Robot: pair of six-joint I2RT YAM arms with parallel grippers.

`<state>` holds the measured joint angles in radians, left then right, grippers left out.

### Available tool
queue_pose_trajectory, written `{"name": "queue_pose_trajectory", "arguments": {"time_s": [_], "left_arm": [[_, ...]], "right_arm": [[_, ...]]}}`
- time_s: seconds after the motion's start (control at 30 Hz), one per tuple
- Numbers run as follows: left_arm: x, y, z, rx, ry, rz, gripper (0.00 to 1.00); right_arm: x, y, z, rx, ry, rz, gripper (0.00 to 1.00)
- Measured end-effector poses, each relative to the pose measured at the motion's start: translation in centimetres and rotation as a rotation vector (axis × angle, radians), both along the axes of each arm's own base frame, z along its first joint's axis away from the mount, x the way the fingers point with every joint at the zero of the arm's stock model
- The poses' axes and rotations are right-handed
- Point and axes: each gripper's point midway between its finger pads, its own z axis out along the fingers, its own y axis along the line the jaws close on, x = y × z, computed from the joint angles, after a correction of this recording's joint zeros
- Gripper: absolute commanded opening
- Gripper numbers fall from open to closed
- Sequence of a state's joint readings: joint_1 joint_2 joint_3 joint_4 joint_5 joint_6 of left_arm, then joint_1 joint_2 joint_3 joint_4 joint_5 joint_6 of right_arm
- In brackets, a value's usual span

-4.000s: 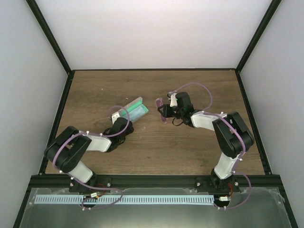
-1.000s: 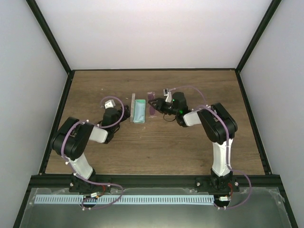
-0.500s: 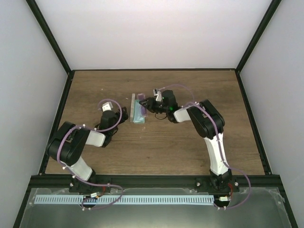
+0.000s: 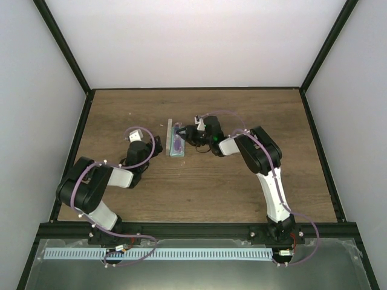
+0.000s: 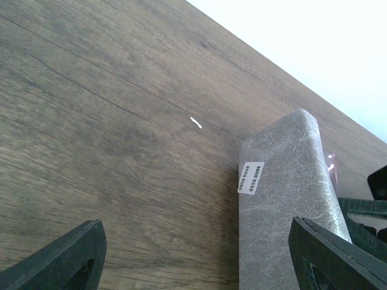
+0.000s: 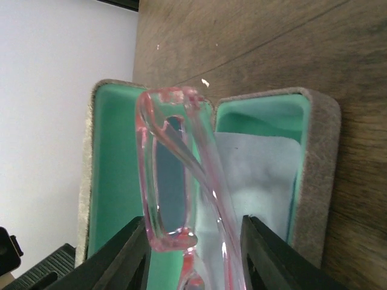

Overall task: Organize the sunglasses
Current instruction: Place the sunglasses in the sunglasses case, then adjust the sunglasses in the sunglasses case.

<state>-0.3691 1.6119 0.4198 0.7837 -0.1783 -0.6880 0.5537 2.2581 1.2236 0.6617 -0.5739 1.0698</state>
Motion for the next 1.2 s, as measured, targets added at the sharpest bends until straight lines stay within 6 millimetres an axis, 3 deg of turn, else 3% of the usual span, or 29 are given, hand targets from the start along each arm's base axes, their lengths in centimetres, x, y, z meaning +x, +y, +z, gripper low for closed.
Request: {"name": "queue_pose_trajectory", "arguments": {"time_s": [0.33, 0.77, 1.0, 1.2], "left_arm": [[-0.3, 0.1, 0.1, 0.013, -0.003, -0.006, 0.85], [-0.3, 0.0, 0.0, 0.008, -0.002, -0.012, 0.85], [-0.3, -0.1, -0.4, 0.009, 0.009, -0.016, 0.84], [-0.2, -0.3, -1.1, 0.010, 0.029, -0.025, 0.84]], "right_arm": [[0.2, 0.3, 0.2, -0.040, -0.015, -0.030, 0.48], [0.0, -1.9, 1.0, -0.268, -0.132, -0.123, 0.50], [-0.6, -2.2, 1.0, -0.370, -0.199, -0.128, 0.14], [-1.4, -1.6, 0.9, -0.381, -0.219, -0.069, 0.11]]}}
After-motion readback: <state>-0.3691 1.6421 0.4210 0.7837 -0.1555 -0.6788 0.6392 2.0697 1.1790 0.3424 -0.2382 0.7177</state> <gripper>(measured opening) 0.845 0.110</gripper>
